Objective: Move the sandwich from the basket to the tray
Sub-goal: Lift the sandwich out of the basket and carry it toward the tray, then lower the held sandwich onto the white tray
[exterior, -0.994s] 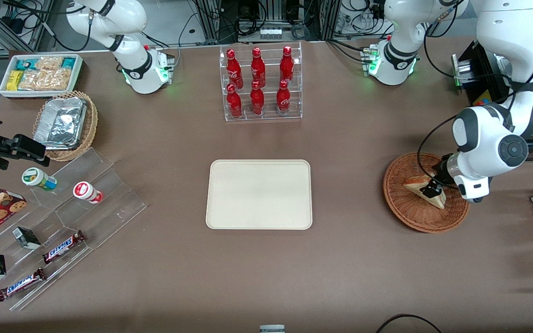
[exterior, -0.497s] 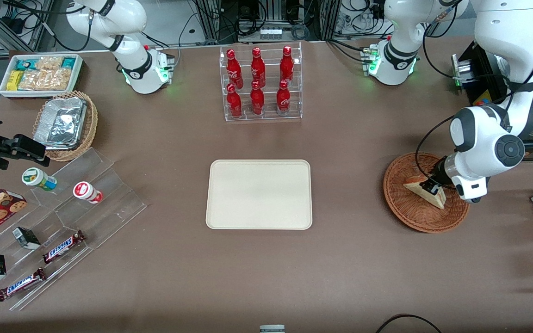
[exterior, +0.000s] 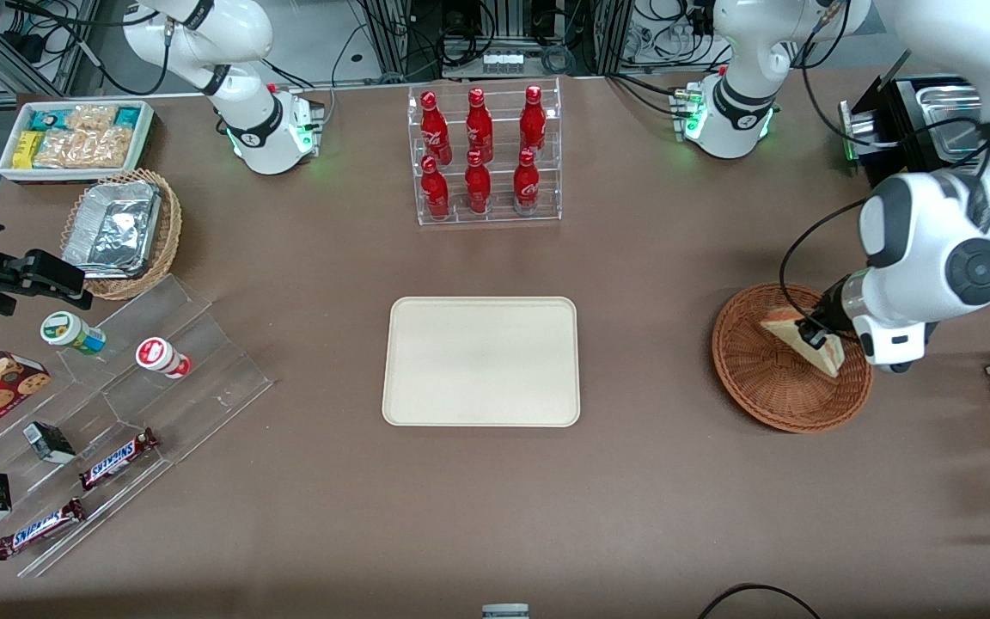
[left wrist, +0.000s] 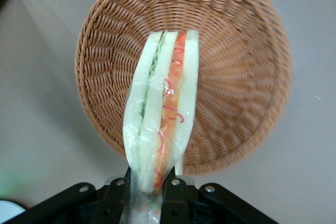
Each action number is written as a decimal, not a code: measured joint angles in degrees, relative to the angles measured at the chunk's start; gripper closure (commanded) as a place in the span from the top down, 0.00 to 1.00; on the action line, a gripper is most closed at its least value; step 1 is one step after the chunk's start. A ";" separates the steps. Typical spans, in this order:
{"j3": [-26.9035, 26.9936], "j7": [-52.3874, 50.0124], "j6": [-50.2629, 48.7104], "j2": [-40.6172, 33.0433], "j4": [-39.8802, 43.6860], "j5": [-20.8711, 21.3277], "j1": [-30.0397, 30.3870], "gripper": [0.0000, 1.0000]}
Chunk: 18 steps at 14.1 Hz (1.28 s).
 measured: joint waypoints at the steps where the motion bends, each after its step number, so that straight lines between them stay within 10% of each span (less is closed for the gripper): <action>1: -0.11 0.74 -3.09 -0.51 2.67 0.03 -1.37 0.21; 18: -0.76 1.41 -0.83 13.22 19.69 -0.59 -30.56 0.22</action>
